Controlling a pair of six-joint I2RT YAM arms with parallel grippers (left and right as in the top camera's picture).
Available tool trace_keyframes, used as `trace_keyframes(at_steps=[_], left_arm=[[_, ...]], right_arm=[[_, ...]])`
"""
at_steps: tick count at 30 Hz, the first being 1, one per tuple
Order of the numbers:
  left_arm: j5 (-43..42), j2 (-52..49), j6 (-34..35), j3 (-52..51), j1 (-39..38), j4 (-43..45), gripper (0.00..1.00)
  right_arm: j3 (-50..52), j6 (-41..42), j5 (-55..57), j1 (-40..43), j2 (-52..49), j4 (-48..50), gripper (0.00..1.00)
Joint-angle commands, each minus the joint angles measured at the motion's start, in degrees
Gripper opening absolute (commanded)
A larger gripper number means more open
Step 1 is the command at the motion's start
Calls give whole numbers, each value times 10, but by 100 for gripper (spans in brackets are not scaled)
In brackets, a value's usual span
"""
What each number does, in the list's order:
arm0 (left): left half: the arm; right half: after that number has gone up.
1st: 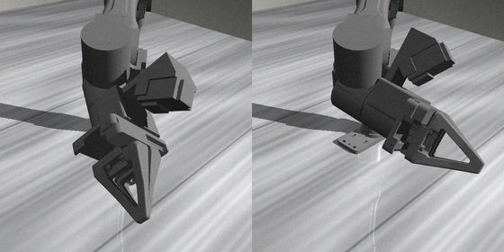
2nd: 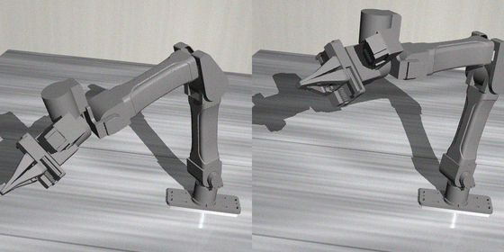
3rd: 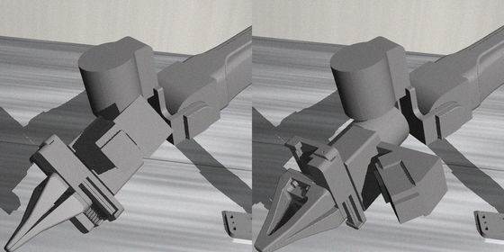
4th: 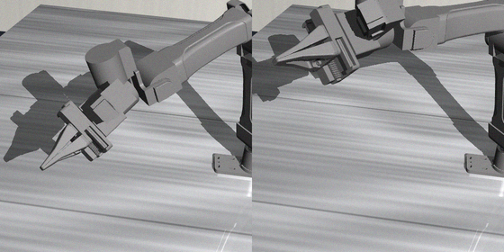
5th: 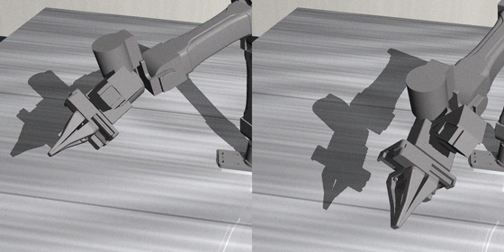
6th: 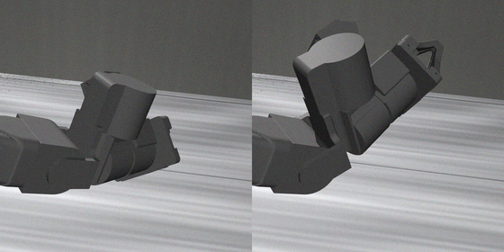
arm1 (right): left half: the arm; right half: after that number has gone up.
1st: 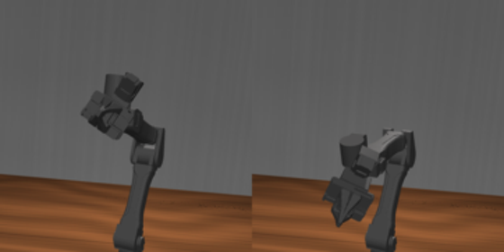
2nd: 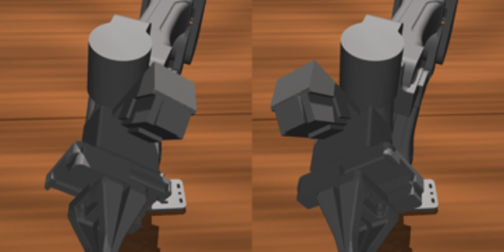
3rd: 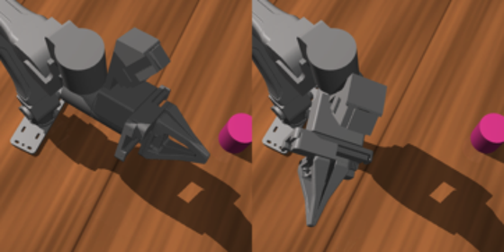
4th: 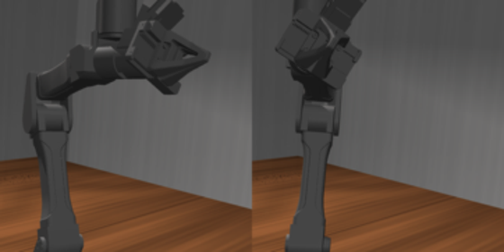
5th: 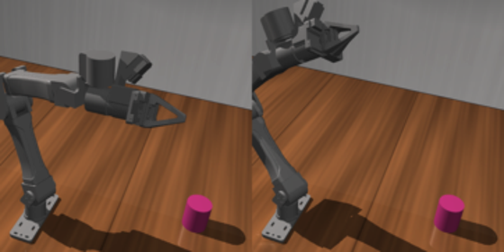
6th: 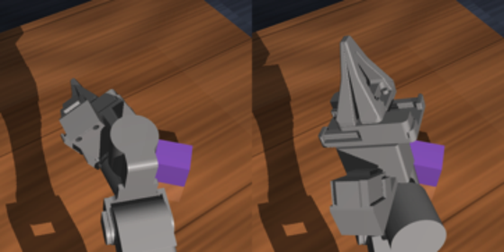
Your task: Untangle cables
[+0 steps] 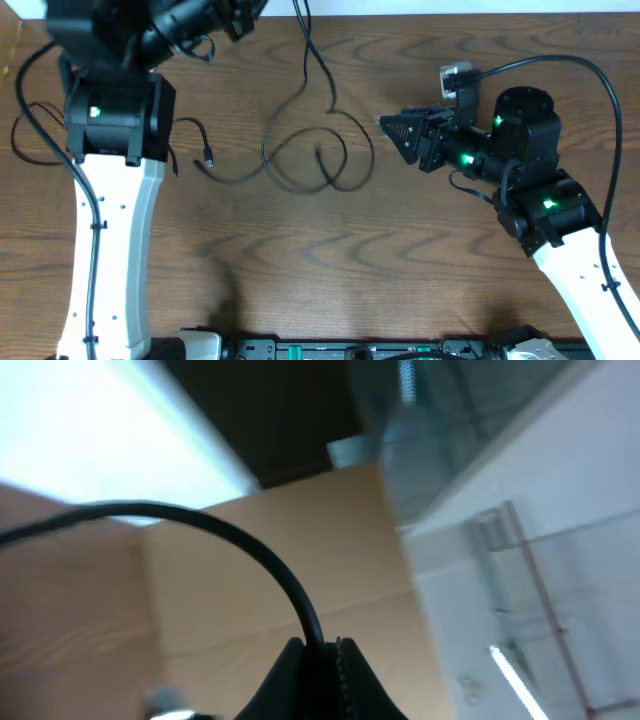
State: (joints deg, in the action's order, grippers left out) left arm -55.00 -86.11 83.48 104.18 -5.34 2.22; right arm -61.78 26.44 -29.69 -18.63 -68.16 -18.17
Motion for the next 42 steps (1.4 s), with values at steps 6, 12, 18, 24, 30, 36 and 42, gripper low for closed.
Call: trace_keyframes(at_steps=[6,12,18,24,30,36,42], left_arm=[[116,16,231,33,2,147,7],[122,15,99,104,1,57,7],[120,16,-127,140,2,-187,8],[121,16,-298,140,2,-407,7],[258,16,-411,140,14,-607,8],[552,16,-412,140,56,-762,7],[676,16,-413,139,139,-827,7]], right_arm=[[-4,-8,88,3,3,-50,87],[-5,-8,88,3,3,-52,89],[-4,-8,88,3,3,-55,90],[-4,-8,111,3,3,-79,90],[-4,-8,129,3,3,-96,91],[-4,-8,129,3,2,-98,91],[-4,-8,132,3,2,-97,91]])
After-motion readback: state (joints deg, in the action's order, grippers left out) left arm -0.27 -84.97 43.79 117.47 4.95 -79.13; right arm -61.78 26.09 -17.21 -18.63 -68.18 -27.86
